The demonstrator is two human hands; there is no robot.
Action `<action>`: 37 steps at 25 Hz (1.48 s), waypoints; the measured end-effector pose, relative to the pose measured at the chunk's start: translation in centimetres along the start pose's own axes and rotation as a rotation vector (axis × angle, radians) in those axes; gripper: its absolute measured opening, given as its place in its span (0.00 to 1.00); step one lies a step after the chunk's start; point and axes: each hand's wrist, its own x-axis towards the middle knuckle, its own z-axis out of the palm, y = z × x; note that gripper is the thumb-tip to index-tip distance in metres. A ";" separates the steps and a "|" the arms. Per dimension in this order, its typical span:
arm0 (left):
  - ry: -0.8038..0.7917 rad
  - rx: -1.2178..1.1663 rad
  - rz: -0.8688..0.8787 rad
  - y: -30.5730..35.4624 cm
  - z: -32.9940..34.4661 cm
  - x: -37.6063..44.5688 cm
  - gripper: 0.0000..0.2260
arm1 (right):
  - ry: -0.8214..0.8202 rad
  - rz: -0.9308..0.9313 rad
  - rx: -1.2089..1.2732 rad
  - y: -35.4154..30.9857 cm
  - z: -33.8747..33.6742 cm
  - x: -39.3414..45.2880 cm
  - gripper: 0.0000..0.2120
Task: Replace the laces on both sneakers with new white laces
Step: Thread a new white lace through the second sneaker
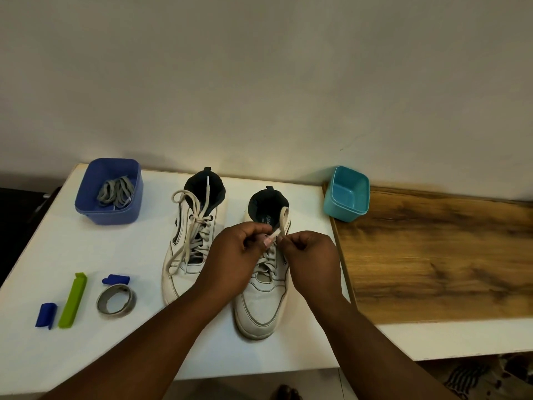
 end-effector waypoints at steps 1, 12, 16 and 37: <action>0.004 0.065 0.019 -0.1 0.0 -0.1 0.12 | -0.003 -0.004 -0.014 -0.1 -0.1 0.0 0.07; 0.041 0.263 0.216 -0.3 -0.3 -0.3 0.06 | -0.101 -0.108 0.273 -0.8 0.1 -0.1 0.05; 0.055 -0.040 0.069 0.5 0.1 -0.2 0.03 | -0.121 -0.101 0.278 -0.9 0.3 -0.2 0.05; -0.024 -0.556 -0.333 0.8 -0.3 0.2 0.09 | -0.015 -0.087 0.099 -1.4 0.4 -0.2 0.03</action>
